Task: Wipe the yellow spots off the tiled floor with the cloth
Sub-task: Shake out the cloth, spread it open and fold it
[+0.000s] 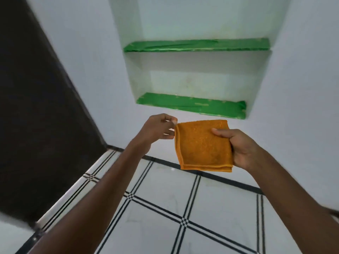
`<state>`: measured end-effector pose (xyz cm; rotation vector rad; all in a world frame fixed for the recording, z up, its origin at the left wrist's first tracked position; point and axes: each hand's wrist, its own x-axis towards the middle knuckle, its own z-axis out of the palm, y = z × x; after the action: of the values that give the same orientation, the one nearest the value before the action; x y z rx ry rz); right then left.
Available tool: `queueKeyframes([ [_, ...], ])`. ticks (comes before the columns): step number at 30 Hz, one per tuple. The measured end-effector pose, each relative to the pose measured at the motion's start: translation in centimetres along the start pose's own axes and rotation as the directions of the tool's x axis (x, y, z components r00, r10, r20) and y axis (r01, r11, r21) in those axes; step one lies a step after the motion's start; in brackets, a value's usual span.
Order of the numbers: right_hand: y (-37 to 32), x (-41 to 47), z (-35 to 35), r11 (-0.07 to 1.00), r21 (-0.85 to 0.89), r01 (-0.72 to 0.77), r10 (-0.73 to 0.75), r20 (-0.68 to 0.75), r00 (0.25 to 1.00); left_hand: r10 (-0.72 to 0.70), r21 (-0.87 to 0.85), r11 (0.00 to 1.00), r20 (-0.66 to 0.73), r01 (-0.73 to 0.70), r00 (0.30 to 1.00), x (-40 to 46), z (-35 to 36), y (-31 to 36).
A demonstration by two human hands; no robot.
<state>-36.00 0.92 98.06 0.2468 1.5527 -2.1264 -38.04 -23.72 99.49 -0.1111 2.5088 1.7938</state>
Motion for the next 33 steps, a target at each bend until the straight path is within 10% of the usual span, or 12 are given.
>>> queueKeyframes([
  [7, 5.1, -14.7, -14.5, 0.988, 0.127, 0.082, -0.025, -0.402, 0.915, 0.101, -0.192, 0.981, 0.408, -0.023, 0.908, -4.4, 18.4, 2.0],
  [16, 15.0, -44.9, -26.9, 0.895, 0.227, 0.383, -0.047, -0.807, 0.589, 0.174, -0.194, 0.981, 0.856, -0.009, 0.487, -23.6, 43.0, 8.5],
  [33, 38.6, -91.8, -34.7, 0.669, 0.217, 0.711, 0.259, -0.965, 0.05, -0.024, -0.003, 0.994, 0.969, -0.108, -0.245, -70.0, 76.2, 9.3],
])
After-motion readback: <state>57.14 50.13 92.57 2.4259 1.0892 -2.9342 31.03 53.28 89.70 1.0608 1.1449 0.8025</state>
